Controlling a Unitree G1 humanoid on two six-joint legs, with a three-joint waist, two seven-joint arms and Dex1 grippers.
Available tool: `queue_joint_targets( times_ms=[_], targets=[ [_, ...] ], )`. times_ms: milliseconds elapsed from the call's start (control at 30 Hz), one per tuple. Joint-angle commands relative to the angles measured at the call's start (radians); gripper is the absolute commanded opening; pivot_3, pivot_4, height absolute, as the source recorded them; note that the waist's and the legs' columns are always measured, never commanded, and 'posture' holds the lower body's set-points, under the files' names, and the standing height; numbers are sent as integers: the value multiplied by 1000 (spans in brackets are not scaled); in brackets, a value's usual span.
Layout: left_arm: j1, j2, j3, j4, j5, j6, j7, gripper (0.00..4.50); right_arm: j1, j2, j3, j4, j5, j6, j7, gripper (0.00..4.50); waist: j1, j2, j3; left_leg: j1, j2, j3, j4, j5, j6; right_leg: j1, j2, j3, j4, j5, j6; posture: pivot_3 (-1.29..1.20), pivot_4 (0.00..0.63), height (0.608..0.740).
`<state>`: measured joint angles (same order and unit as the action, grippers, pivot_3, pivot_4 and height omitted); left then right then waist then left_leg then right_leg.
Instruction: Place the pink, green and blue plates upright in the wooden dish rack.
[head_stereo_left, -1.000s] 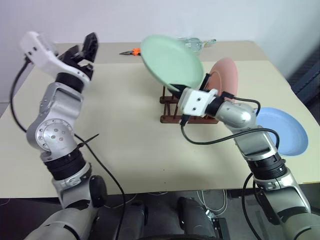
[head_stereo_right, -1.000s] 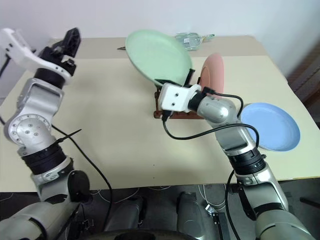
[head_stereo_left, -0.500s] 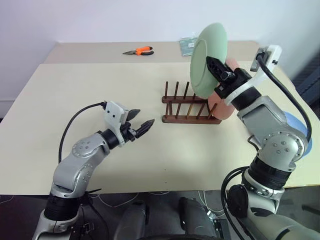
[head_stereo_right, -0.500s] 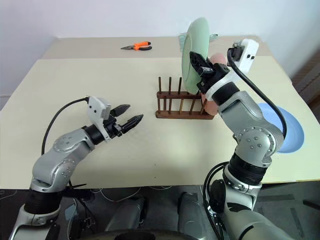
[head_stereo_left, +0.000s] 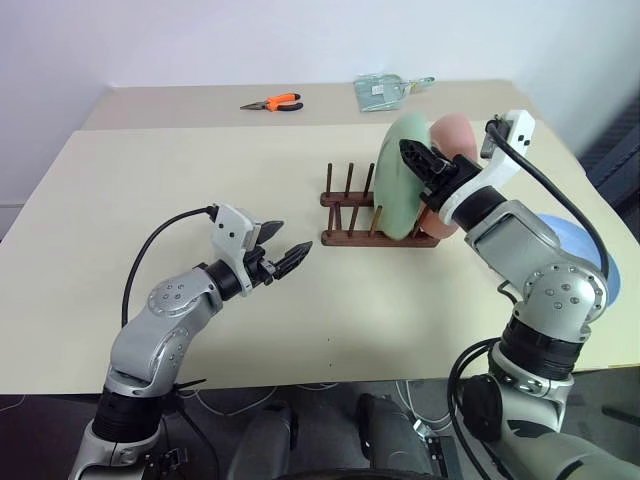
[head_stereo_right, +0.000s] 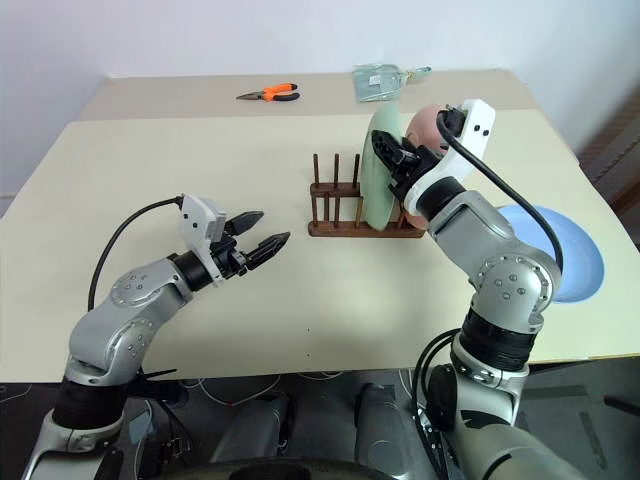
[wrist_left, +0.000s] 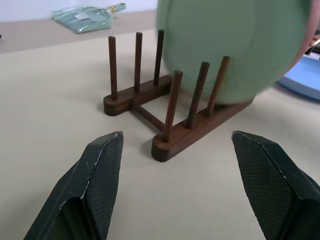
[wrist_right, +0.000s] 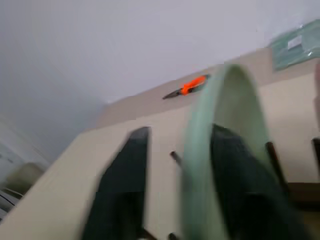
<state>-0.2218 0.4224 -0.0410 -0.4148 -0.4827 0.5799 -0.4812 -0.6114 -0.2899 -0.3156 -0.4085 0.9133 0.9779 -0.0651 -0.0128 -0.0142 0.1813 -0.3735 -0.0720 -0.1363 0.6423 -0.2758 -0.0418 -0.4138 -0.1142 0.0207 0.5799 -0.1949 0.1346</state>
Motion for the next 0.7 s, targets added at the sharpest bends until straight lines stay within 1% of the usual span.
queue_joint_targets(
  times_ms=[33,67,133,200,267,300,333,367,400,467,533,600,700],
  targets=[
    [2,8,-31,-38,21,-9,-20,3557,-35,-189,100,-82,-191,-177,189,2451,1,0,0,0,0,0,0,0,0,0,0,0,0,-1,1,0,150,740],
    [2,13,-45,-40,29,-10,-28,3557,-35,-233,92,-78,-221,-225,228,2451,1,0,0,0,0,0,0,0,0,1,0,0,-1,-2,2,0,150,740],
    [1,17,-70,-43,42,-13,-44,3557,-39,-287,18,-32,-220,-285,280,2451,2,0,0,0,0,0,0,0,1,1,0,0,-1,-2,4,0,150,740],
    [-7,13,-94,-38,53,-18,-58,3557,-11,-348,-100,55,-216,-319,313,2451,3,-1,0,0,0,0,0,0,1,2,0,0,-2,-2,4,0,150,740],
    [-20,4,-115,-26,61,-24,-70,3557,64,-427,-187,136,-270,-345,341,3008,11,-2,0,0,0,0,1,-1,1,3,-1,-1,-2,-2,3,0,150,740],
    [-26,-1,-122,-22,63,-26,-74,3557,110,-458,-211,159,-298,-355,355,3310,21,-3,0,0,0,0,2,-1,2,4,-1,-1,-3,-2,2,0,150,740],
    [-32,-6,-130,-16,66,-27,-81,3557,179,-491,-222,171,-322,-348,379,3781,28,-3,0,0,0,0,2,-2,3,4,-1,-1,-3,-2,2,0,150,740],
    [-38,-9,-137,-11,69,-29,-89,3557,249,-518,-222,170,-341,-345,410,4198,28,-3,0,0,0,0,3,-2,3,5,-1,-1,-4,-2,2,0,150,740],
    [-44,-10,-148,-5,74,-32,-98,3557,340,-542,-210,159,-363,-348,458,4444,27,-2,-1,0,-1,1,3,-2,3,5,-2,-1,-4,-2,2,0,150,740],
    [-54,-10,-168,4,85,-39,-118,3557,491,-569,-173,116,-398,-346,520,4444,23,-1,0,0,-1,2,2,-2,4,5,-2,0,-3,-2,2,0,150,740],
    [-63,-14,-178,9,90,-43,-132,3557,593,-568,-137,96,-433,-346,540,4444,17,2,-1,0,0,4,2,-3,4,4,-2,1,-3,-2,2,0,150,740],
    [-71,-17,-179,14,91,-44,-139,3557,651,-561,-101,96,-468,-352,544,4444,11,4,-1,1,0,5,3,-3,4,4,-3,2,-2,-4,5,0,150,740],
    [-81,-17,-175,18,92,-42,-146,3557,687,-562,-30,134,-553,-357,522,4444,4,3,-1,1,0,5,4,-3,4,4,-3,2,-2,-4,5,0,150,740]
  ],
)
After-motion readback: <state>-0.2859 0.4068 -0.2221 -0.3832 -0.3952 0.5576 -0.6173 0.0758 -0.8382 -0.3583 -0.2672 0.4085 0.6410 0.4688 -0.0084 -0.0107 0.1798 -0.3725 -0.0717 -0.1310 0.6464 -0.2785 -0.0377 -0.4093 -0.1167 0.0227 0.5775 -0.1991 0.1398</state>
